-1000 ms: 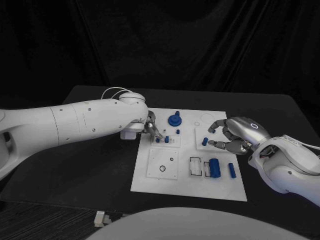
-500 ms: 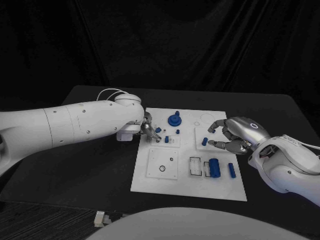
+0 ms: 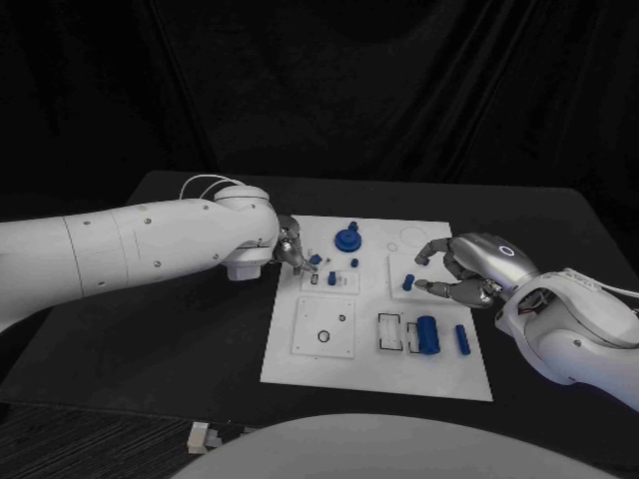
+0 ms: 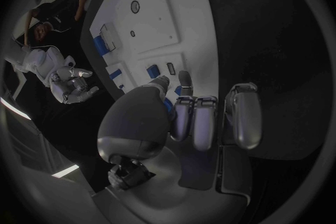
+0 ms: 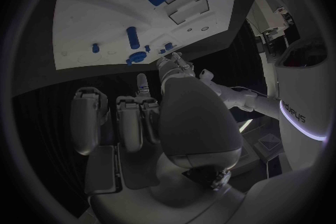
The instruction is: Assemble the parts on the task board
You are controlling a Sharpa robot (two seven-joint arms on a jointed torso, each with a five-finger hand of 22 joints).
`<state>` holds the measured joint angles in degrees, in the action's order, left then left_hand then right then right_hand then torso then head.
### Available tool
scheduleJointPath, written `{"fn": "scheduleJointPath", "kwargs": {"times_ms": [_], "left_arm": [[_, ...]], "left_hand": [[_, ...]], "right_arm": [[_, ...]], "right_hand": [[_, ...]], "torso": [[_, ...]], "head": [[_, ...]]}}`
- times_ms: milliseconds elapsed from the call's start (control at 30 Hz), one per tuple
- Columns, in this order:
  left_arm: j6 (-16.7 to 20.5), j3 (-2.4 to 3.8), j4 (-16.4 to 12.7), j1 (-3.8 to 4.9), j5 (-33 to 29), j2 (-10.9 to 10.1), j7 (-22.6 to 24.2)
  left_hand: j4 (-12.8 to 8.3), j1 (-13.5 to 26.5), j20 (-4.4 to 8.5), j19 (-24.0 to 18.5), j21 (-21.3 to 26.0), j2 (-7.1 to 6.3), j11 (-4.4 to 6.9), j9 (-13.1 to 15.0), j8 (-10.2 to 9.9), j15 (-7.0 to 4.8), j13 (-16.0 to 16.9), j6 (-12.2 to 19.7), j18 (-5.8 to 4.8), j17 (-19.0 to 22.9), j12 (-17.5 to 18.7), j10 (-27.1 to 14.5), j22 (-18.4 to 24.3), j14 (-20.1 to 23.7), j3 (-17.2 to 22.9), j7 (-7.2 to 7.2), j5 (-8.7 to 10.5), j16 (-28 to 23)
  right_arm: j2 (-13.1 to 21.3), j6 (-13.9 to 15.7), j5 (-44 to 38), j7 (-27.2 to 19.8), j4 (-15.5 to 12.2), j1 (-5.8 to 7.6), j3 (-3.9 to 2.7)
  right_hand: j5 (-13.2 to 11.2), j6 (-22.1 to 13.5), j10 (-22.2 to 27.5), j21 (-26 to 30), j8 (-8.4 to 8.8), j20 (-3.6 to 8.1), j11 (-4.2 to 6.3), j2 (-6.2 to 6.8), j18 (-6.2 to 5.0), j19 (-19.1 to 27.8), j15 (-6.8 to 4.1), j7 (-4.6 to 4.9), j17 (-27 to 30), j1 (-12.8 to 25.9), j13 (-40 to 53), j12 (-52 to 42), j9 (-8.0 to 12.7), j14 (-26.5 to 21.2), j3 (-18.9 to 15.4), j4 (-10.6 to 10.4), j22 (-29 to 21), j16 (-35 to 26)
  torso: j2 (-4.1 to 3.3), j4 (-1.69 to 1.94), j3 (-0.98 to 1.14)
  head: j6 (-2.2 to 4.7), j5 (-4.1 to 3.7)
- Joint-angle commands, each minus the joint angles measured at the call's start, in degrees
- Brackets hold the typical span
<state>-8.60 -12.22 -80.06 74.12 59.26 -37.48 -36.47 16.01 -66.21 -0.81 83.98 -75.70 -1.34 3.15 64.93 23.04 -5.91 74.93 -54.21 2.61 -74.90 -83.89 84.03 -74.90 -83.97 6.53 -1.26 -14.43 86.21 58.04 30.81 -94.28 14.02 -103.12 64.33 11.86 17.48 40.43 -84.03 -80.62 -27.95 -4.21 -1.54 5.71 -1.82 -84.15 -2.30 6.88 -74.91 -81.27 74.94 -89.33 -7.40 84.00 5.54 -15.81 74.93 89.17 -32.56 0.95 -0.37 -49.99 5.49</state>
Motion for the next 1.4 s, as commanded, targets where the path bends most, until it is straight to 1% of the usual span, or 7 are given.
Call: {"fn": "scheduleJointPath", "kwargs": {"times_ms": [33, 367, 467, 700, 1067, 1233, 1400], "left_arm": [[5.59, 0.04, -1.21, 0.33, 0.00, -1.10, 6.77], [8.50, 0.04, -2.54, 2.61, -0.94, -5.65, 12.18], [7.75, 0.04, -0.85, 2.92, -3.97, -5.58, 12.09], [6.83, 0.02, 2.47, 2.84, -8.56, -4.30, 12.63], [6.89, 0.00, 3.65, 1.88, -9.71, -4.00, 12.03], [7.78, 0.00, 2.67, 1.76, -9.78, -5.50, 11.86], [9.97, 0.00, -0.07, 1.73, -9.81, -8.73, 12.56]], "left_hand": [[-0.60, -2.64, -0.28, -0.08, 0.54, -0.20, -0.51, -0.84, -0.67, 0.55, 7.65, 0.66, 0.41, -9.17, 0.78, 1.04, -11.11, -3.75, 0.40, -0.15, -0.21, -0.58], [0.55, -7.50, -2.04, -1.61, 2.27, 0.01, -3.15, -14.11, -9.71, 2.67, 5.88, 4.29, 0.66, -8.26, 2.48, -0.81, -10.60, -2.77, 0.79, -3.31, 1.07, -1.15], [0.62, -7.39, -2.70, -1.86, 2.42, 0.33, -3.76, -18.86, -12.11, 3.28, 5.20, 3.58, 0.76, -7.87, 3.10, -1.55, -10.55, -2.42, 0.24, -3.94, 1.19, -1.37], [0.52, -9.84, -3.76, -1.88, 2.02, 0.62, -4.97, -27.95, -16.92, 4.31, 5.18, 5.19, 0.75, -8.19, 2.90, -1.62, -10.59, -2.50, 0.21, -5.60, 0.69, -0.96], [0.48, -10.05, -3.86, -1.31, 0.84, 1.14, -4.78, -31.67, -16.74, 4.24, 5.92, 2.44, 0.62, -9.10, 2.01, -0.88, -10.86, -3.05, -0.25, -5.15, 0.49, -0.21], [0.32, -10.70, -3.77, -1.26, 0.73, 1.16, -4.68, -32.64, -16.76, 4.14, 5.99, 2.13, 0.62, -9.22, 1.89, -0.77, -10.87, -3.14, -0.18, -5.06, -0.26, -0.10], [0.11, -11.88, -3.66, -1.05, 0.31, 1.05, -4.58, -33.95, -16.67, 4.03, 6.18, 1.81, 0.55, -9.47, 1.65, -0.57, -10.97, -3.31, 0.05, -5.00, -2.38, 0.11]], "right_arm": [[0.46, 0.62, -0.17, 0.29, -0.54, -0.10, -0.04], [-0.03, 0.82, -1.19, 0.41, -2.01, 4.29, -0.06], [-1.46, 0.45, -1.66, 0.16, -1.73, 6.30, -0.06], [-7.20, -0.80, -3.35, -0.87, 1.54, 9.67, -0.07], [-16.85, -2.59, -4.26, -3.78, 10.30, 10.60, -0.07], [-21.76, -3.84, -4.33, -5.56, 14.81, 10.46, -0.07], [-26.77, -5.84, -4.35, -7.54, 19.60, 9.62, -0.07]], "right_hand": [[0.46, 0.48, -4.92, 0.19, 0.13, 0.06, -0.34, -0.07, -0.63, -1.28, 0.24, 0.00, -12.53, -0.80, 13.38, 0.27, 0.06, 5.42, 0.40, 0.17, 11.80, -0.35], [-1.21, 2.69, -5.49, -0.67, 0.78, 0.19, 0.04, 0.45, -0.41, -1.76, -0.01, -0.25, -12.80, -2.44, 14.27, -0.23, 0.60, 5.49, 0.61, 0.85, 12.13, -0.22], [-4.52, 3.23, -5.77, -1.26, 1.80, 0.47, 0.55, 0.64, -0.27, -2.06, -0.37, -0.48, -13.15, -2.14, 14.73, -0.49, 1.08, 5.57, 0.20, 0.28, 12.34, -0.05], [-4.33, 4.02, -5.97, -3.09, 3.67, 1.25, 1.65, 0.55, 0.19, -2.93, -1.30, -1.49, -14.03, -3.02, 15.06, -0.67, 1.75, 5.77, 0.36, 0.38, 12.96, 0.35], [-3.50, 4.54, -5.97, -4.46, 5.02, 1.62, 1.88, 0.46, 0.55, -3.56, -1.57, -1.67, -14.77, -4.36, 15.06, -0.67, 2.19, 5.93, 0.78, 1.13, 13.41, 0.69], [-4.78, 4.77, -5.97, -5.64, 6.73, 1.98, 2.43, 0.56, 0.84, -4.10, -1.99, -2.37, -15.09, -3.84, 15.06, -0.67, 2.57, 6.00, 0.44, 1.03, 13.80, 0.83], [-6.40, 4.43, -5.97, -6.73, 9.34, 2.68, 3.45, 0.73, 1.11, -4.59, -2.80, -3.72, -15.09, -3.38, 15.06, -0.67, 3.15, 6.00, 0.01, 1.04, 14.16, 0.83]], "torso": [[0.01, 0.01, -0.01], [-0.04, -0.09, -0.02], [0.06, -0.08, -0.02], [0.08, 0.11, -0.06], [-0.16, 0.04, -0.12], [-0.17, 0.32, -0.19], [-0.07, -0.11, -0.06]], "head": [[-0.01, -0.24], [-0.01, 0.31], [-0.01, 0.64], [-0.01, 0.77], [-0.01, 1.49], [-0.01, 0.65], [-0.01, 1.12]]}}
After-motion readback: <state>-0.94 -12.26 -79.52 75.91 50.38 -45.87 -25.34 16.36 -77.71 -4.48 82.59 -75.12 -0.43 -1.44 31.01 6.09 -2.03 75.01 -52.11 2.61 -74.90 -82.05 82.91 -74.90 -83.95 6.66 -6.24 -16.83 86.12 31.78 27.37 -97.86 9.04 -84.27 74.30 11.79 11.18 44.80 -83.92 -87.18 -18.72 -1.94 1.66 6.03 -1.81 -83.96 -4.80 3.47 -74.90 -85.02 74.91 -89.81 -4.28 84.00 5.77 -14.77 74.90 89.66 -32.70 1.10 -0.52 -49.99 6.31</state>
